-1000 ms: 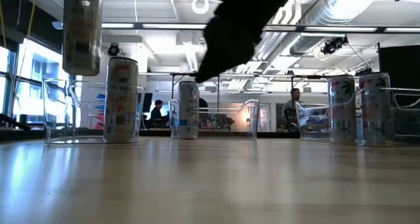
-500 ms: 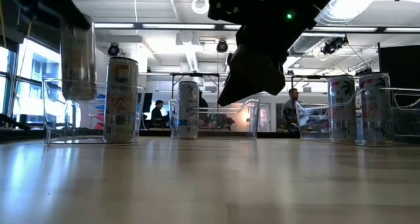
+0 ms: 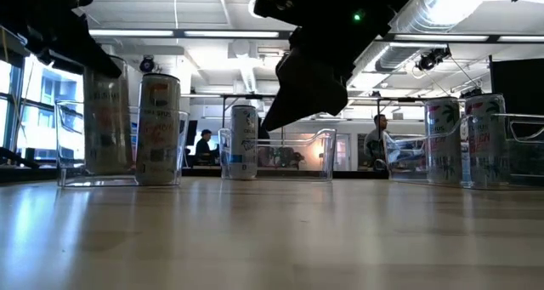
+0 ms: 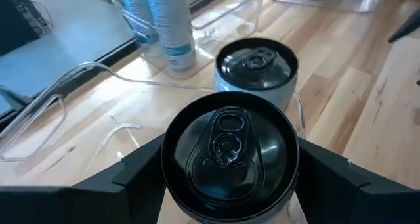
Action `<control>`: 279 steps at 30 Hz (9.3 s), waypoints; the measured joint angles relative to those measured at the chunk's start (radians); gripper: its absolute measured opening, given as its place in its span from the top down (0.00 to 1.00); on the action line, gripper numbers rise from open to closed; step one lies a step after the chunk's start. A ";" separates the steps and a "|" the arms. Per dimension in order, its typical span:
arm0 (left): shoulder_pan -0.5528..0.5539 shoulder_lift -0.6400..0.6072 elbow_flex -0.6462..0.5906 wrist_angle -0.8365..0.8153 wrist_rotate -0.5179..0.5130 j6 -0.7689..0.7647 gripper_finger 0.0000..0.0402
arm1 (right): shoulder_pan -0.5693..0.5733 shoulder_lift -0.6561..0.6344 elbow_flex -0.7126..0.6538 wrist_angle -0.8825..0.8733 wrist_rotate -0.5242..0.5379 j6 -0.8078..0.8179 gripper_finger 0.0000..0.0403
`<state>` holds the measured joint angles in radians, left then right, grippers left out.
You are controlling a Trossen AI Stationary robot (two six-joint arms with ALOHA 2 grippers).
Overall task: Sort soda cans
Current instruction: Put the white/yellow soda can into the left transparent bin, then put the white/pink soda can into the right transparent bin
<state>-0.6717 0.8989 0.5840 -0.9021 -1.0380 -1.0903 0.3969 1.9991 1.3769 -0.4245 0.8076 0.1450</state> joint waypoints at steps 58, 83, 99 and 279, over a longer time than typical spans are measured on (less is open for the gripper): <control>0.088 -0.019 0.234 0.074 0.198 0.363 0.22 | 0.045 -0.087 0.001 -0.118 0.148 -0.012 0.36; -0.115 0.161 0.371 0.340 0.247 0.795 0.24 | -0.084 -0.486 -0.456 1.073 -0.450 -0.405 0.36; -0.127 0.384 0.698 -0.056 0.496 0.777 0.24 | -0.084 -0.484 -0.449 0.947 -0.453 -0.369 0.36; 0.442 0.798 0.857 -0.195 0.828 0.283 0.33 | -0.373 -0.064 -0.385 0.805 -0.764 -0.350 0.36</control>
<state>-0.2299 1.6966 1.4414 -1.0975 -0.2099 -0.8069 0.0238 1.9350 0.9924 0.3809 0.0436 -0.2047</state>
